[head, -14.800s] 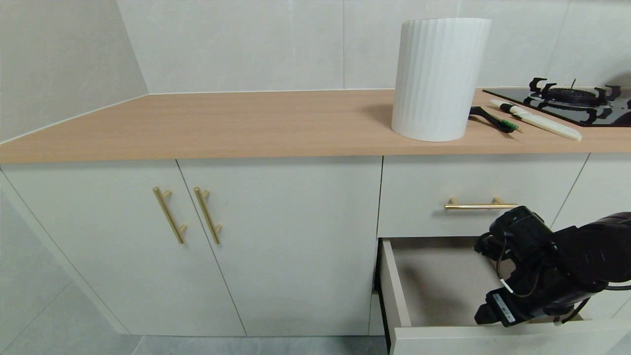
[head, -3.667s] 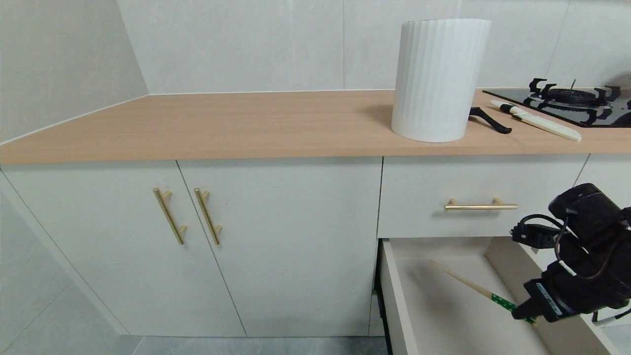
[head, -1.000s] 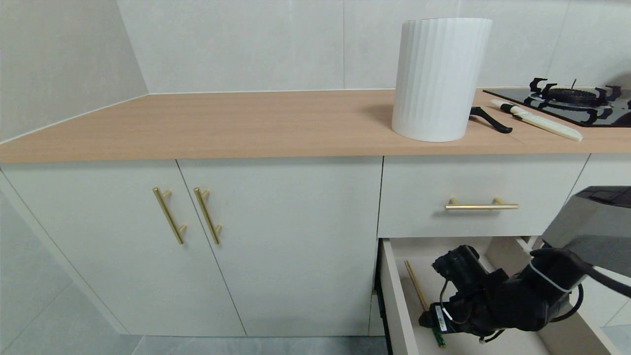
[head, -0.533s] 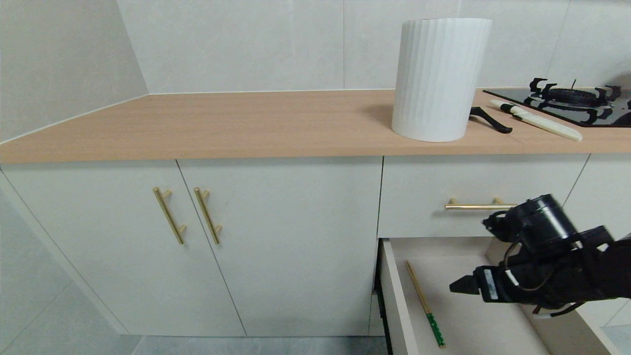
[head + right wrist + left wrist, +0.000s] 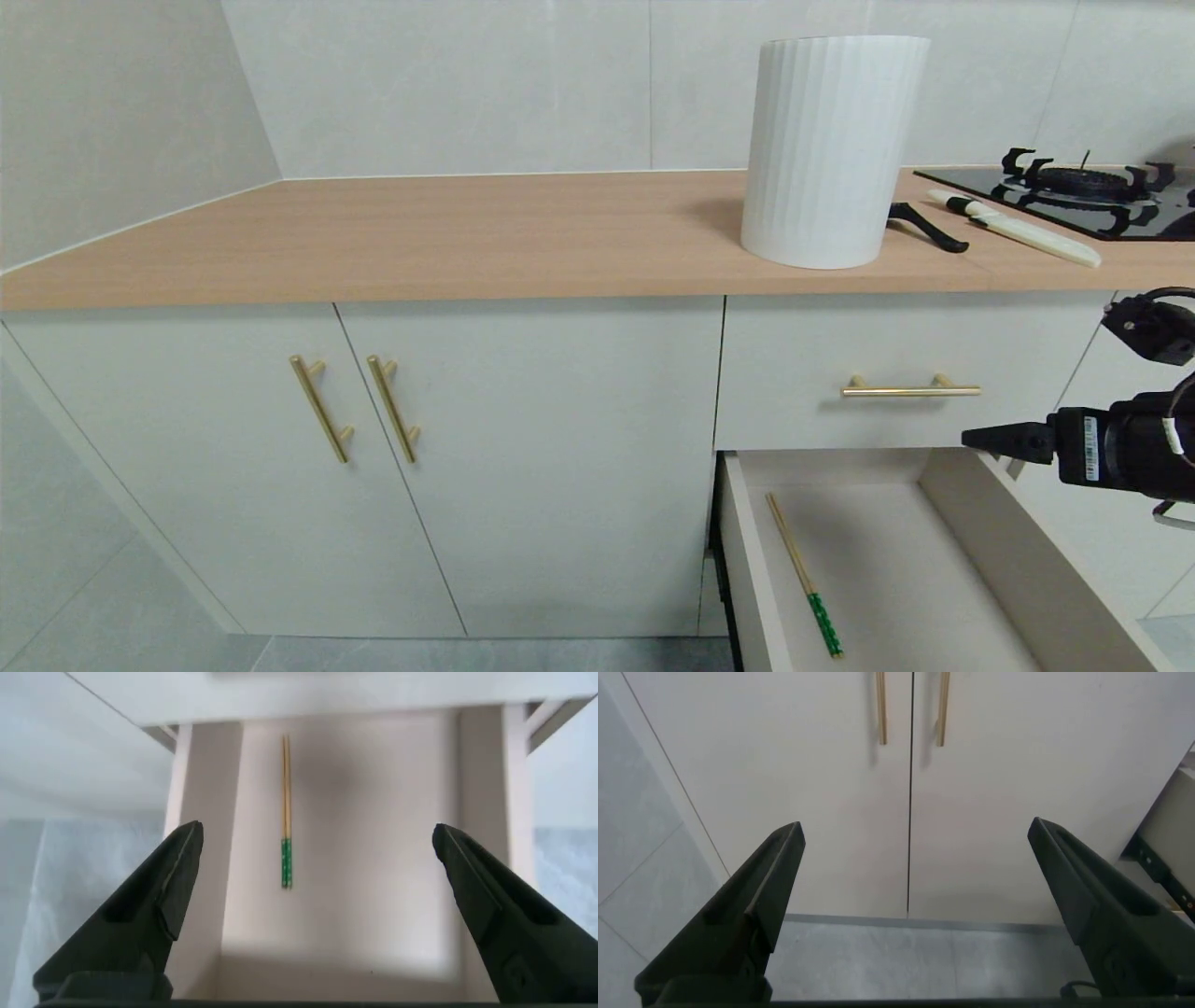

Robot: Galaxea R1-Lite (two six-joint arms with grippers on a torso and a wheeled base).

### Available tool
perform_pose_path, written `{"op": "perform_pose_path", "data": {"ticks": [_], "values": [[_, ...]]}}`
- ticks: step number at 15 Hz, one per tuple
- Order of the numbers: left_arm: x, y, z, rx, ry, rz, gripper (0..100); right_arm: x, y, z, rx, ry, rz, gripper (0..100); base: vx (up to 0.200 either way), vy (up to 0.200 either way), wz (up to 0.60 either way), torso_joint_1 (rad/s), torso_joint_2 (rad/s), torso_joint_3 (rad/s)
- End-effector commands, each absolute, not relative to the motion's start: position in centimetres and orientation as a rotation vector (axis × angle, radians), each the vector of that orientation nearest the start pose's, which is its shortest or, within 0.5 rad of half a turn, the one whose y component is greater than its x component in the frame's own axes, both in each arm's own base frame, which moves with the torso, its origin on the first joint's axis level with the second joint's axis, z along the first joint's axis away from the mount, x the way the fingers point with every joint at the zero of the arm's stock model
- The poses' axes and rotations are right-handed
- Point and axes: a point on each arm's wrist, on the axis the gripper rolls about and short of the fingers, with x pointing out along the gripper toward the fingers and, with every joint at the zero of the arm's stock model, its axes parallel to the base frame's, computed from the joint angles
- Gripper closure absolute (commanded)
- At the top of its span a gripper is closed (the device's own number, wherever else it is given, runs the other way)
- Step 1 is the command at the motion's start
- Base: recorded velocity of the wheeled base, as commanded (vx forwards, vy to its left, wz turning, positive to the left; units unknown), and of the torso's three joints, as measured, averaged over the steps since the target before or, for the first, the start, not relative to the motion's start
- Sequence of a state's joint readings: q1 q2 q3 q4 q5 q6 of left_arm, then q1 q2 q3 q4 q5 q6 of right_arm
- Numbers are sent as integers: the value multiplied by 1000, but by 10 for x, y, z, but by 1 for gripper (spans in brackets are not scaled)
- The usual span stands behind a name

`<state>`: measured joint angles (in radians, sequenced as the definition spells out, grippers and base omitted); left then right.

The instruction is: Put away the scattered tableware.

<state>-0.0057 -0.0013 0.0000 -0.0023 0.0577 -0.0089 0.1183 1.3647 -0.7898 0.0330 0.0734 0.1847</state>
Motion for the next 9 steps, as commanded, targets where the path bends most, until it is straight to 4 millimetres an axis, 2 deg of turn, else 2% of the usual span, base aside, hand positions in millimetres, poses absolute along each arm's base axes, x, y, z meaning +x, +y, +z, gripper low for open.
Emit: {"op": "perform_pose_path", "data": {"ticks": [1,3,6,9], "values": [[-23,1,76,-9,-3,52,0,201,25,210,151,588,135,0,0,0,0,0,0,0],[-23,1,76,-9,-3,52,0,200,25,208,143,596,138,0,0,0,0,23,-101,-82],[-23,1,76,-9,-3,52,0,200,25,206,143,597,137,0,0,0,0,48,-250,-264],[-23,1,76,-9,-2,52,0,200,25,206,143,597,137,0,0,0,0,173,-517,-292]]}}
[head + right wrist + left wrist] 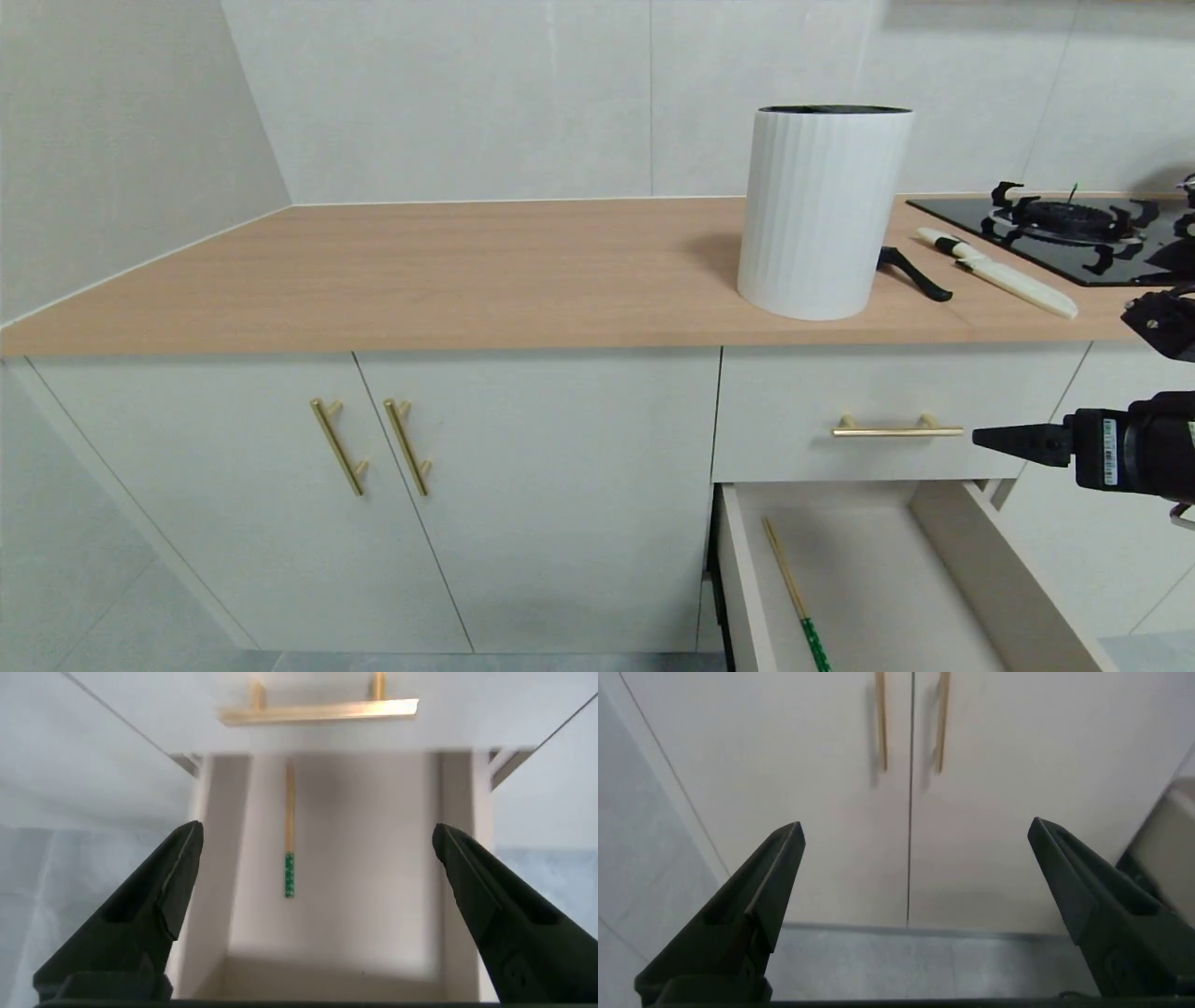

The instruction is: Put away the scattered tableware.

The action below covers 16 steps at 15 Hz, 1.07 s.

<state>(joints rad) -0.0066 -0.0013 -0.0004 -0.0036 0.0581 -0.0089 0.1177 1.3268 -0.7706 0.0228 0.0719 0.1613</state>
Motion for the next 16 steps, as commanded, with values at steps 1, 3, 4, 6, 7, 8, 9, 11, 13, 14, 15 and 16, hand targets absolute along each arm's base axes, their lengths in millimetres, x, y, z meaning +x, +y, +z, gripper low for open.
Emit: {"op": "perform_pose_path", "data": {"ticks": [1,3,4,6,7,8,9,11,13,14,15,16], "values": [[-23,1,76,-9,-3,52,0,200,26,206,142,599,139,0,0,0,0,163,-496,-300],[-23,1,76,-9,-3,52,0,200,26,205,141,602,141,0,0,0,0,183,-479,-290],[-23,1,76,-9,-2,52,0,200,26,205,140,602,142,0,0,0,0,178,-466,-295],[-23,1,76,-9,-3,52,0,199,26,202,110,609,152,0,0,0,0,190,-469,-278],[-23,1,76,-9,-3,52,0,198,26,201,101,613,154,0,0,0,0,207,-486,-290],[-23,1,76,-9,-3,52,0,198,26,200,100,616,155,0,0,0,0,198,-486,-276],[-23,1,76,-9,-3,52,0,199,27,199,100,620,156,0,0,0,0,203,-486,-276],[-23,1,76,-9,-3,52,0,199,27,199,100,624,156,0,0,0,0,207,-483,-276],[-23,1,76,-9,-3,51,0,200,28,196,97,636,159,0,0,0,0,222,-503,-286],[-23,1,76,-9,-3,52,0,202,29,192,81,644,167,0,0,0,0,222,-496,-281],[-23,1,76,-9,-3,52,0,203,30,188,62,644,177,0,0,0,0,124,-266,-154],[-23,1,76,-9,-2,51,0,209,30,184,46,616,181,0,0,0,0,66,-163,-76]]}}
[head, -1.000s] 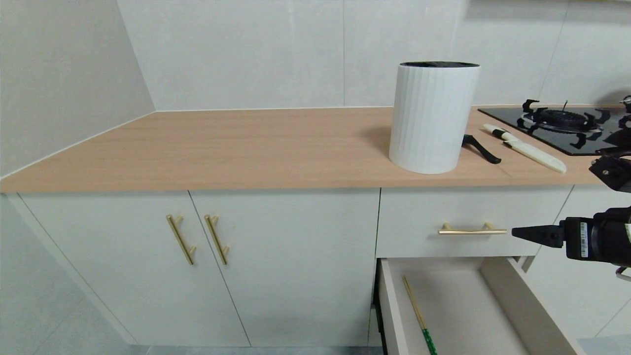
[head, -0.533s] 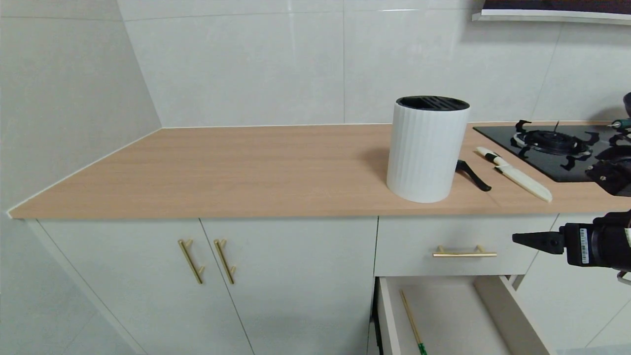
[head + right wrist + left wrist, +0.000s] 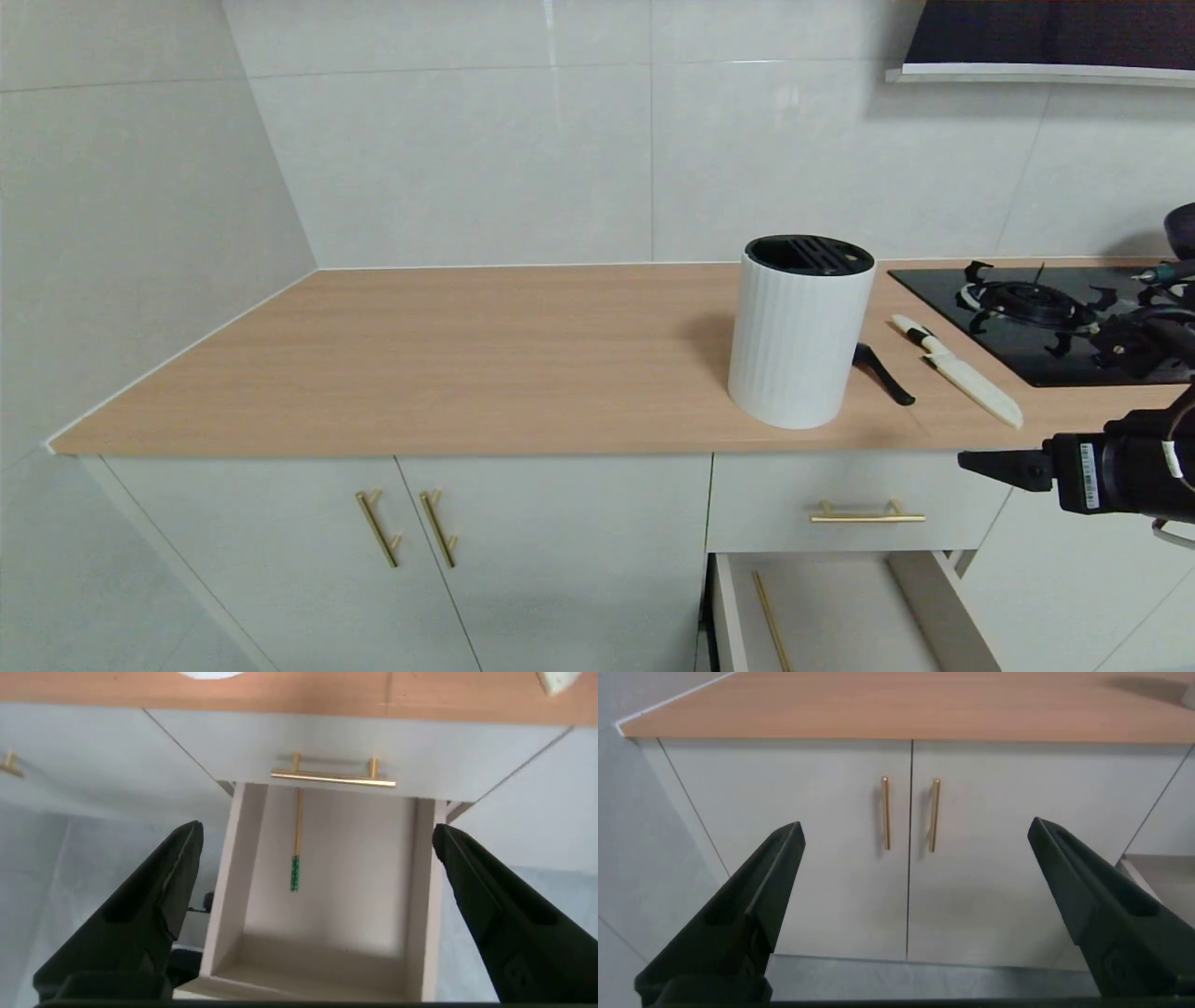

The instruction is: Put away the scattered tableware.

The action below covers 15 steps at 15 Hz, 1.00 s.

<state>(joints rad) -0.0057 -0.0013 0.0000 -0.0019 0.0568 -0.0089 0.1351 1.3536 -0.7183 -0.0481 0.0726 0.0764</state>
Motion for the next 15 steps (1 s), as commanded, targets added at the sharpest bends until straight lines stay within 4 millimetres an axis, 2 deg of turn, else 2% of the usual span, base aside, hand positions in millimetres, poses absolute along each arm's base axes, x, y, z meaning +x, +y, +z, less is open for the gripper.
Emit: {"op": "perform_pose_path", "data": {"ticks": [1,4,5,6,9,11,13,15], "values": [[-23,1,76,-9,-3,52,0,220,30,181,42,572,179,0,0,0,0,41,-85,-46],[-23,1,76,-9,-2,52,0,268,17,174,-9,466,162,0,0,0,0,0,0,0],[-23,1,76,-9,-3,52,0,279,14,173,-28,456,179,0,0,0,0,0,0,0],[-23,1,76,-9,-2,52,0,298,9,173,-46,440,228,0,0,0,0,0,0,0],[-23,1,76,-9,-2,52,0,340,2,170,-68,421,242,0,0,0,0,0,0,0],[-23,1,76,-9,-3,52,0,359,-3,158,-126,435,245,0,0,0,0,0,0,0],[-23,1,76,-9,-3,52,0,366,-3,149,-134,453,254,0,0,0,0,0,0,0],[-23,1,76,-9,-3,52,0,380,-2,129,-122,491,284,0,0,0,0,0,0,0]]}}
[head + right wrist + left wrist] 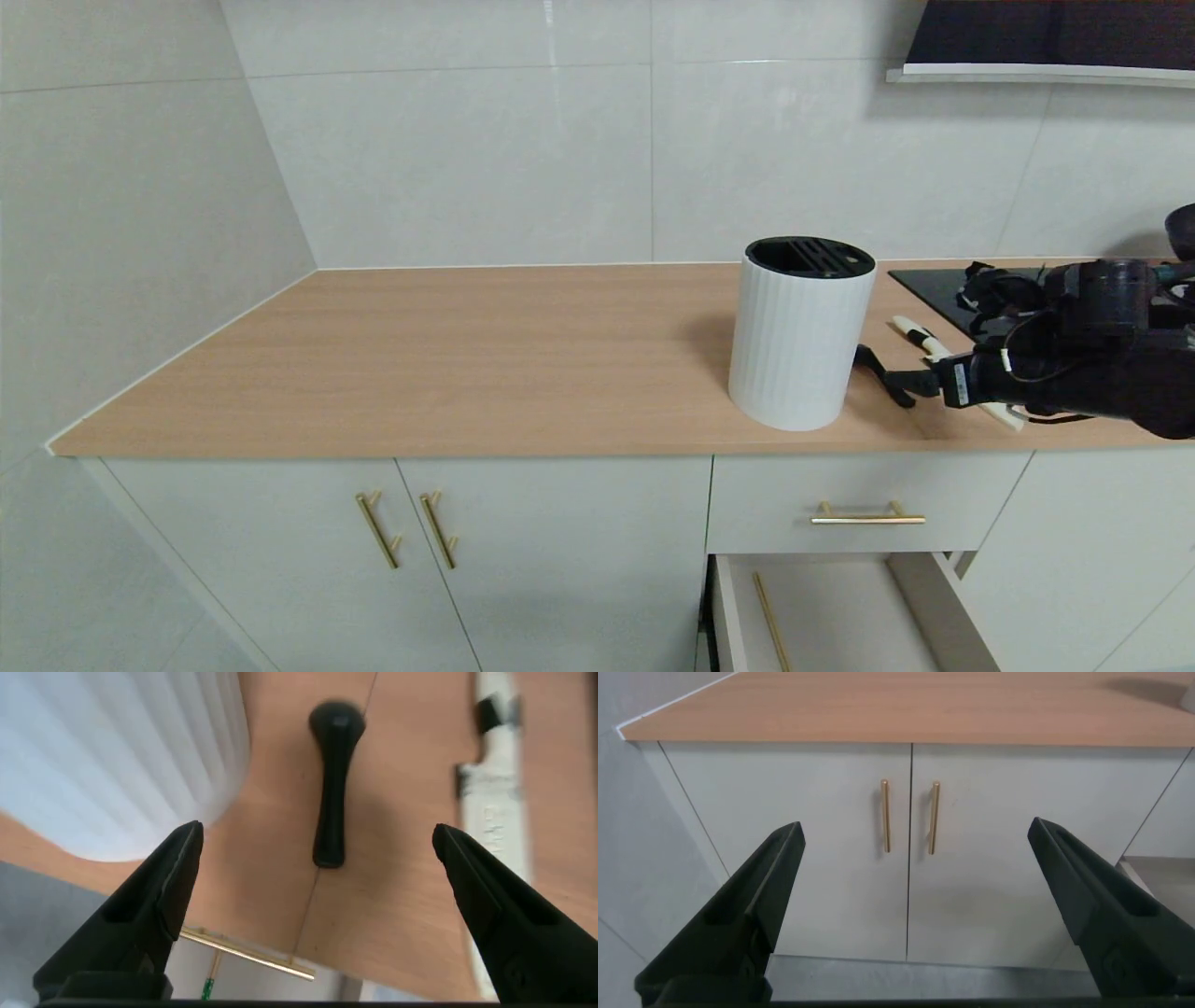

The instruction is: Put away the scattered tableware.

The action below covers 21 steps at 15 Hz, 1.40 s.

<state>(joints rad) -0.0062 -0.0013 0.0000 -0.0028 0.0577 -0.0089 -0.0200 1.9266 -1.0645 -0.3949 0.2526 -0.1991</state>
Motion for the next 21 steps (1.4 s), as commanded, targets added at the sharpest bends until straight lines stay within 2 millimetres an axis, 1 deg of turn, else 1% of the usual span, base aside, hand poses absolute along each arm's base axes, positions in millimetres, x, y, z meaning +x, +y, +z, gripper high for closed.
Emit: {"op": "perform_pose_path", "data": {"ticks": [1,4,7,11,13,18,19,21], "values": [[-23,1,76,-9,-3,52,0,384,-2,127,-120,491,285,0,0,0,0,0,0,0],[-23,1,76,-9,-3,52,0,394,-3,116,-112,495,281,0,0,0,0,0,0,0],[-23,1,76,-9,-3,52,0,398,-2,114,-112,489,280,0,0,0,0,0,0,0],[-23,1,76,-9,-3,52,0,409,-1,100,-90,469,268,0,0,0,0,0,0,0],[-23,1,76,-9,-3,52,0,414,-1,96,-87,464,265,0,0,0,0,0,0,0],[-23,1,76,-9,-2,52,0,419,-1,89,-90,474,246,0,0,0,0,0,0,0],[-23,1,76,-9,-3,52,0,420,-1,90,-84,470,244,100,0,0,0,0,0,0],[-23,1,76,-9,-3,52,0,419,-1,90,-75,471,242,100,0,0,0,0,0,0]]}}
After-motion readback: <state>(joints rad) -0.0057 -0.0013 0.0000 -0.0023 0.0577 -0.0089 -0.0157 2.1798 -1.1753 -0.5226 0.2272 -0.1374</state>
